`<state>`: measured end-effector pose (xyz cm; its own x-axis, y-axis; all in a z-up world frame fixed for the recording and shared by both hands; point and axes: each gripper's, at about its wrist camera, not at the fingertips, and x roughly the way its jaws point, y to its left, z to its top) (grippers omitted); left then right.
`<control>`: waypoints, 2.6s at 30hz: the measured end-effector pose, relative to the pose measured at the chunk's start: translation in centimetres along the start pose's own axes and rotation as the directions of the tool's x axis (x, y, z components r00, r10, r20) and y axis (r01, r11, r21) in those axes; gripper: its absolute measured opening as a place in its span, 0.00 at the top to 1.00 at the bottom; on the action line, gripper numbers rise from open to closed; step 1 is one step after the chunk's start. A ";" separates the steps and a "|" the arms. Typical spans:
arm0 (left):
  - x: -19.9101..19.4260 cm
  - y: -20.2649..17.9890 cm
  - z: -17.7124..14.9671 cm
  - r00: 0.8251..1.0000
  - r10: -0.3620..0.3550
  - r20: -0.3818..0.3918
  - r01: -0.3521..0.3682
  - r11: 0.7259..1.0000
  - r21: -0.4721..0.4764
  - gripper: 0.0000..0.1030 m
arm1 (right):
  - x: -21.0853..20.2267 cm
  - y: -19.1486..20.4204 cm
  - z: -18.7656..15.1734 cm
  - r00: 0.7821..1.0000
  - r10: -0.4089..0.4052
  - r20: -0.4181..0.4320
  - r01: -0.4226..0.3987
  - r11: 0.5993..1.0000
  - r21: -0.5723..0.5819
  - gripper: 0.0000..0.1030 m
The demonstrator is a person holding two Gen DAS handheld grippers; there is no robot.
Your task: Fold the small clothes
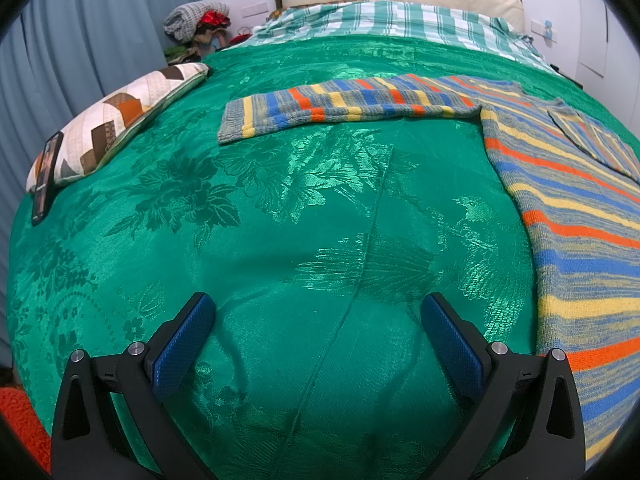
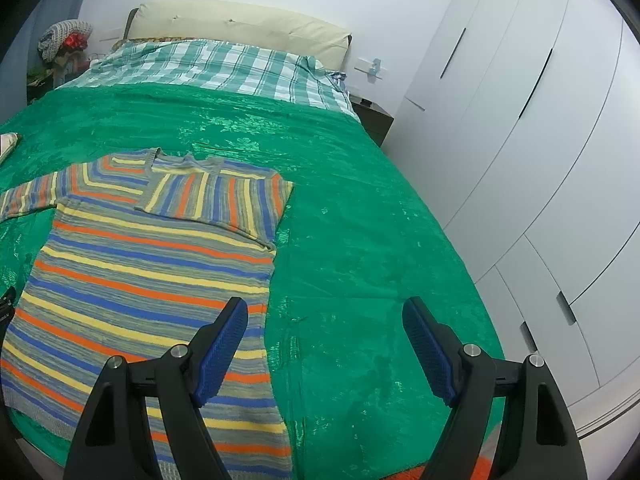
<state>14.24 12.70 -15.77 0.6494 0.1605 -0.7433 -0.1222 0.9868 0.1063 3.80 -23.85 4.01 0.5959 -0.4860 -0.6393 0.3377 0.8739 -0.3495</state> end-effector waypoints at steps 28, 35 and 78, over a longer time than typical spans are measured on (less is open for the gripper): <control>0.0 0.0 0.0 1.000 0.001 0.002 -0.001 1.000 0.000 0.00 | 0.0 -0.1 -0.4 1.000 -0.025 -0.011 0.025 1.000 0.004 0.23; 0.0 0.0 -0.1 1.000 0.001 0.002 -0.001 1.000 0.000 0.00 | -0.1 0.0 -0.4 1.000 -0.025 -0.016 0.025 1.000 0.004 0.23; 8.7 6.3 28.0 0.894 -0.422 -0.151 0.379 0.891 -0.250 0.98 | 6.7 5.4 -7.9 0.963 0.201 -0.181 -0.214 0.975 -0.053 0.17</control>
<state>40.11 20.94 -3.08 0.5190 -0.2766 -0.8088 -0.0506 0.9346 -0.3521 3.85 -22.27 -7.56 0.5096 -0.2910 -0.8097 0.1632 0.9567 -0.2411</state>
